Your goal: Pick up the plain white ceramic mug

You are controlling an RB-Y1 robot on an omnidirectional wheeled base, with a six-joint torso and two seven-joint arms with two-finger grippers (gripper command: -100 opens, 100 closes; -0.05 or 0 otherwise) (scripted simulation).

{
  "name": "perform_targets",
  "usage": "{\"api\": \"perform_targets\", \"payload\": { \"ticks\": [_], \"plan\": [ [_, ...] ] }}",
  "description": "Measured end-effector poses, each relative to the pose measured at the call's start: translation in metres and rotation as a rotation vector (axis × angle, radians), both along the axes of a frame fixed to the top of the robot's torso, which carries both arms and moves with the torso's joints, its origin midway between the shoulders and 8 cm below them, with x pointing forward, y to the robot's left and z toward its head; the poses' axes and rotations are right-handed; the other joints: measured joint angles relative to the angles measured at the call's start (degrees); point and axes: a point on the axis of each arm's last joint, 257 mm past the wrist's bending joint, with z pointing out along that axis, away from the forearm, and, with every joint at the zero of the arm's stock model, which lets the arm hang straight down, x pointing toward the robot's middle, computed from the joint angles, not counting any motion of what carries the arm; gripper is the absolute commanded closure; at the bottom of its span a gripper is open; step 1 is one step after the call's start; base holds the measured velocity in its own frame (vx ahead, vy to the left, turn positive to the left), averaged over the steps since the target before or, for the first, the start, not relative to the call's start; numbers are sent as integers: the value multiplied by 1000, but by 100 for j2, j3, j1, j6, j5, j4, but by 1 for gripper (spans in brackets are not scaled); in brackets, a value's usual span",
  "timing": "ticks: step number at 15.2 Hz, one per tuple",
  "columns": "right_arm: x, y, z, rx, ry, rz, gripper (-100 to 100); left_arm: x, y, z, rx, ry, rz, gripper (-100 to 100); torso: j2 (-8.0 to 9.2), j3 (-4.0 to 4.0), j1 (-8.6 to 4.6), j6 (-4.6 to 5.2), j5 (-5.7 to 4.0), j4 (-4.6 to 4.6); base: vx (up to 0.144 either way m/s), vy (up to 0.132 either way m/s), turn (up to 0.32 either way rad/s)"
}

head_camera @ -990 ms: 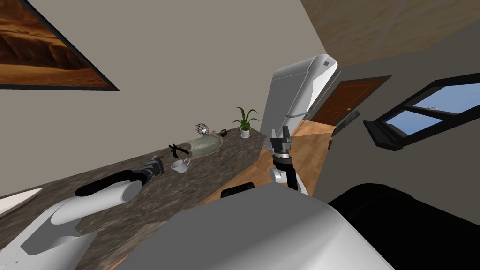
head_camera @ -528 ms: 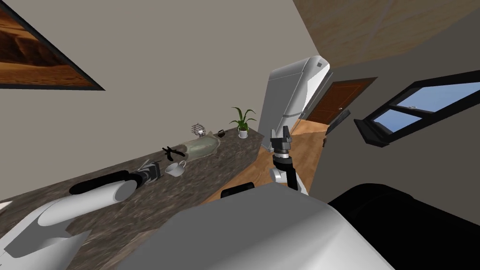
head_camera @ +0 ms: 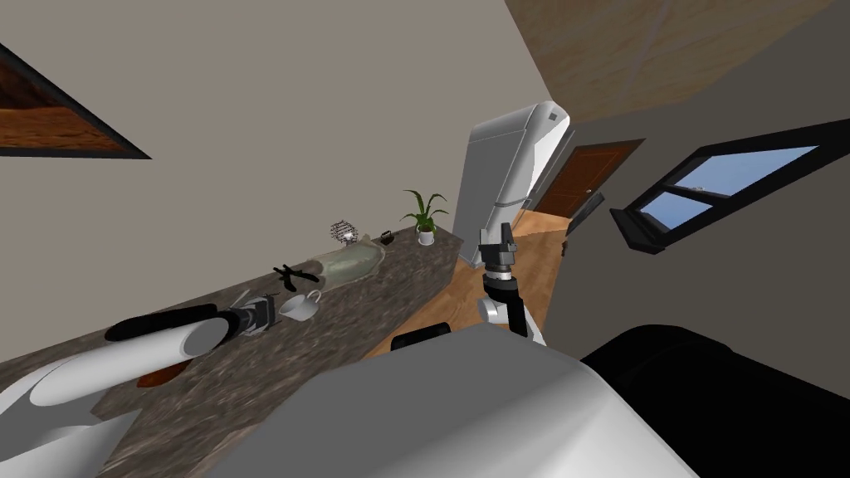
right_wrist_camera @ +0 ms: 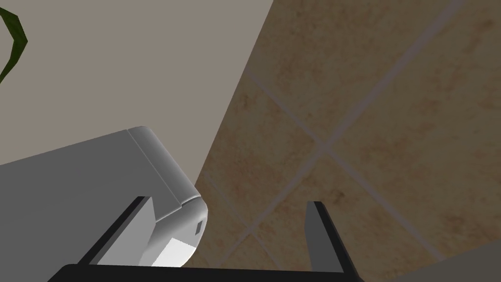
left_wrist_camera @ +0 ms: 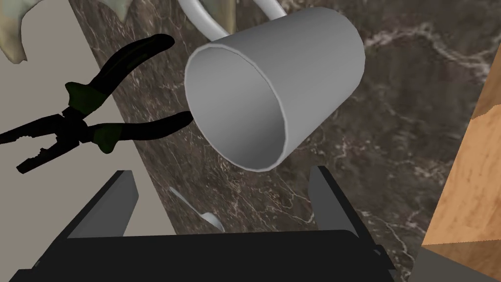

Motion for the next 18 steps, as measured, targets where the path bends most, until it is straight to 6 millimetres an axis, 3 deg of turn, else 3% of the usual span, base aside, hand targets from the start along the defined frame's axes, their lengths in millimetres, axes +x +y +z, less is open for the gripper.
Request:
{"api": "perform_targets", "payload": {
  "ticks": [18],
  "plan": [
    [0,0,0,0,0,0,0,-74,17,-26,-164,302,120,-100,-3,-2,3,3,0,0,13,-11,-76]
  ]
}}
